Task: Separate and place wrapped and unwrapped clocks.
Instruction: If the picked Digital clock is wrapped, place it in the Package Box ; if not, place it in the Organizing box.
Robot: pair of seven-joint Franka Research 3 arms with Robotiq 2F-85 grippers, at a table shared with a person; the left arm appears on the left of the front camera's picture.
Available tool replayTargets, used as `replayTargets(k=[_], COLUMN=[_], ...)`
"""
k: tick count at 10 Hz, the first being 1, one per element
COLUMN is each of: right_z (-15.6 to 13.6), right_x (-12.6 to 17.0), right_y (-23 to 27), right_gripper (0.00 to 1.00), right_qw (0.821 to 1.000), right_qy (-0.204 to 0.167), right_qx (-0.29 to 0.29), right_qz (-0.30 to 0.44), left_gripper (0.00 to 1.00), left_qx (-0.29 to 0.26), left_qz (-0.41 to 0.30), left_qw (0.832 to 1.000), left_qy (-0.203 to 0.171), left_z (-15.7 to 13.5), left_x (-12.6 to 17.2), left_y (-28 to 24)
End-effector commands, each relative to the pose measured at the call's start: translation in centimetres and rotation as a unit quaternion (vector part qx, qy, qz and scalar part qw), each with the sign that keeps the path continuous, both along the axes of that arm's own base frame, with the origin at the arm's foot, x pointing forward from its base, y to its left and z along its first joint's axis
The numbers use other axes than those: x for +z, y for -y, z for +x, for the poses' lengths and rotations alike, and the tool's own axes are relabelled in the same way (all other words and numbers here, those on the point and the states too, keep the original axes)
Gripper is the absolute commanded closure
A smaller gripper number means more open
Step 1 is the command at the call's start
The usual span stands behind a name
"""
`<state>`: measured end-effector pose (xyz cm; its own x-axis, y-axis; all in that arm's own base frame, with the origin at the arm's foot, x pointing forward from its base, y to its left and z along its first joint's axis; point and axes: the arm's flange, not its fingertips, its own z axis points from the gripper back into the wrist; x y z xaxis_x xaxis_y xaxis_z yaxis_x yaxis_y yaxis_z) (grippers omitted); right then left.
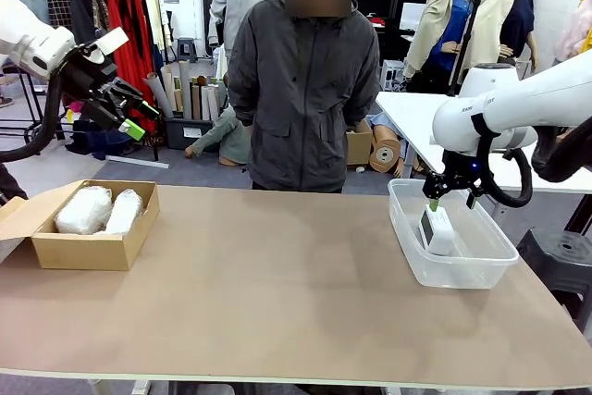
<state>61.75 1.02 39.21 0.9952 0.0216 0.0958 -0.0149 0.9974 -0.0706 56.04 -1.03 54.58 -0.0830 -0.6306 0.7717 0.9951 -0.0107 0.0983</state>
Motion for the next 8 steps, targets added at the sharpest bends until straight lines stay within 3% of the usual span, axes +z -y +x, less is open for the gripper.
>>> replayTargets(k=[1, 6, 8], right_z=[0.07, 0.07, -0.3], right_x=[-0.09, -0.09, 0.23], right_y=[-0.27, -0.27, -0.6], right_gripper=[0.0, 0.0, 0.0], right_qw=[1.0, 1.0, 0.999], right_qy=[0.007, 0.007, 0.008], right_qx=[-0.012, -0.012, 0.035], right_qz=[0.001, 0.001, -0.008], left_gripper=[0.0, 0.0, 0.0], left_qx=[0.002, 0.002, 0.002], left_qz=[-0.005, -0.005, -0.005], left_qw=[1.0, 1.0, 1.0], left_qy=[0.002, 0.002, 0.002], left_z=[-0.07, -0.07, -0.07], left_x=[0.21, 0.21, 0.21], left_y=[-0.01, -0.01, -0.01])
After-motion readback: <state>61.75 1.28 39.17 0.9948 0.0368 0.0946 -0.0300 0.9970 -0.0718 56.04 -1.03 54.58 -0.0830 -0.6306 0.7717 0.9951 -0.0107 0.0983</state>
